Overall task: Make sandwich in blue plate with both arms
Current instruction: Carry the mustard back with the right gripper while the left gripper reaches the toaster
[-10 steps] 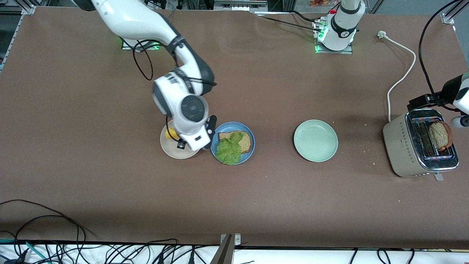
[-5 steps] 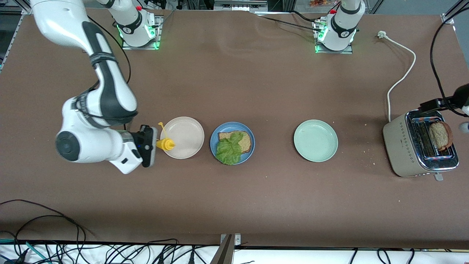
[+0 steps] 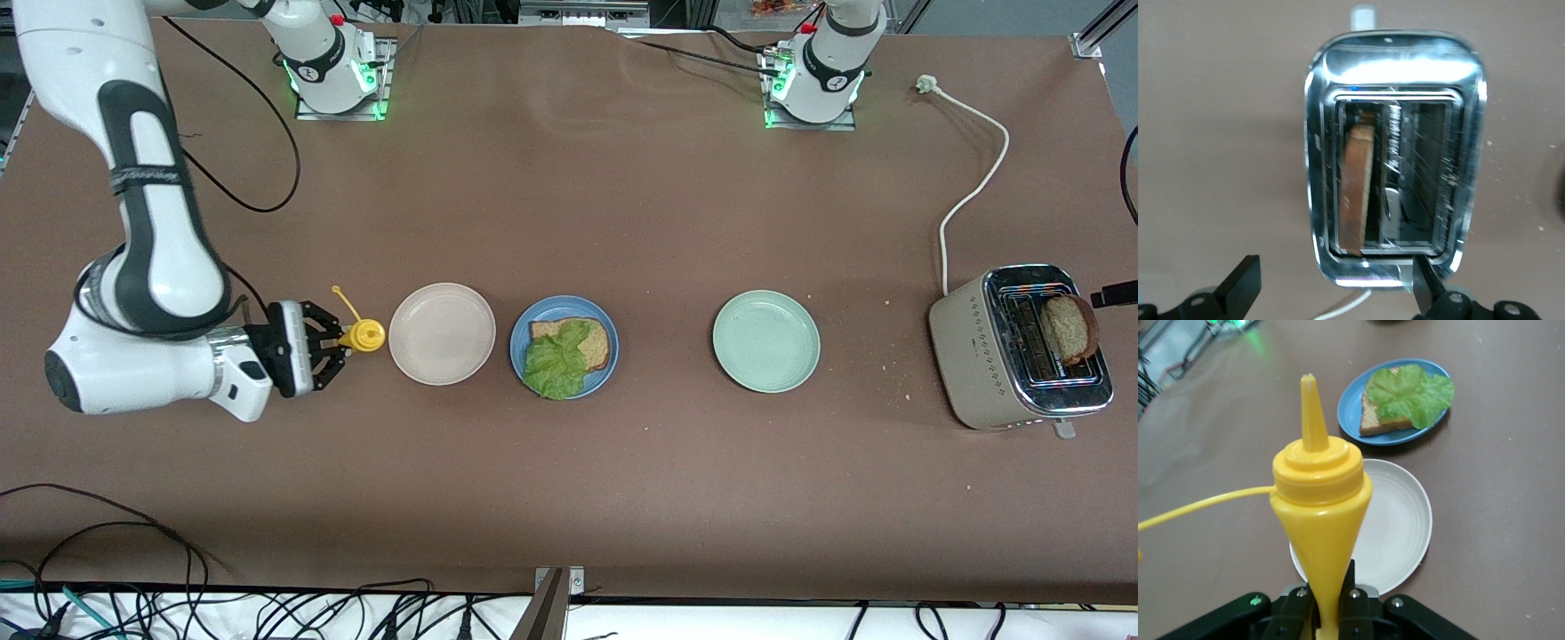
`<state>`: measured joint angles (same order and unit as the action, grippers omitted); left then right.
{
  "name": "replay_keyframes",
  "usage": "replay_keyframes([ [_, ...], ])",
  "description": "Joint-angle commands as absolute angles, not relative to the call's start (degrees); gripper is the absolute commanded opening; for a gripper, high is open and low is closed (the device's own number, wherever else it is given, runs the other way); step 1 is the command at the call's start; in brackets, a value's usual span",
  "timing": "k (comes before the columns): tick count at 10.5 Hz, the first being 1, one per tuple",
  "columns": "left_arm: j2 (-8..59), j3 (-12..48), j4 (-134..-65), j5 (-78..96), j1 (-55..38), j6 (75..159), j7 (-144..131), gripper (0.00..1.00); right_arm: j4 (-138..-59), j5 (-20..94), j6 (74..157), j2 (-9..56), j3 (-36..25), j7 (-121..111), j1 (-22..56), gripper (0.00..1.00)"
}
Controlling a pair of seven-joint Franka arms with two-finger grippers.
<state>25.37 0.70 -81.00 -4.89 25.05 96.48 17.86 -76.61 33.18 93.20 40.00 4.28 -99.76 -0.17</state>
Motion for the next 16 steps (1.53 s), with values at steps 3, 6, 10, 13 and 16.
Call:
replay_keyframes([
  [3,31.02,1.32,-77.78,-6.42,25.05,98.96,18.90,1.00,-82.52,41.99,91.86,44.37,5.27,-120.79,-6.41,0.12],
  [6,31.64,1.41,-77.78,-7.20,25.14,98.88,19.33,0.72,-84.37,45.17,86.94,48.15,5.19,-132.93,-9.57,0.12],
  [10,32.69,1.41,-77.78,-8.43,24.87,98.88,19.25,0.44,-85.25,45.79,85.52,50.96,5.19,-136.49,-11.78,0.13],
  [13,32.87,1.49,-77.78,-8.52,24.61,98.88,19.07,0.13,-84.99,46.67,86.31,52.82,5.19,-138.08,-11.69,0.15],
  [16,31.82,1.67,-77.61,-8.44,24.70,98.79,19.07,0.00,-85.25,49.03,86.22,52.82,5.10,-138.34,-13.52,1.00],
])
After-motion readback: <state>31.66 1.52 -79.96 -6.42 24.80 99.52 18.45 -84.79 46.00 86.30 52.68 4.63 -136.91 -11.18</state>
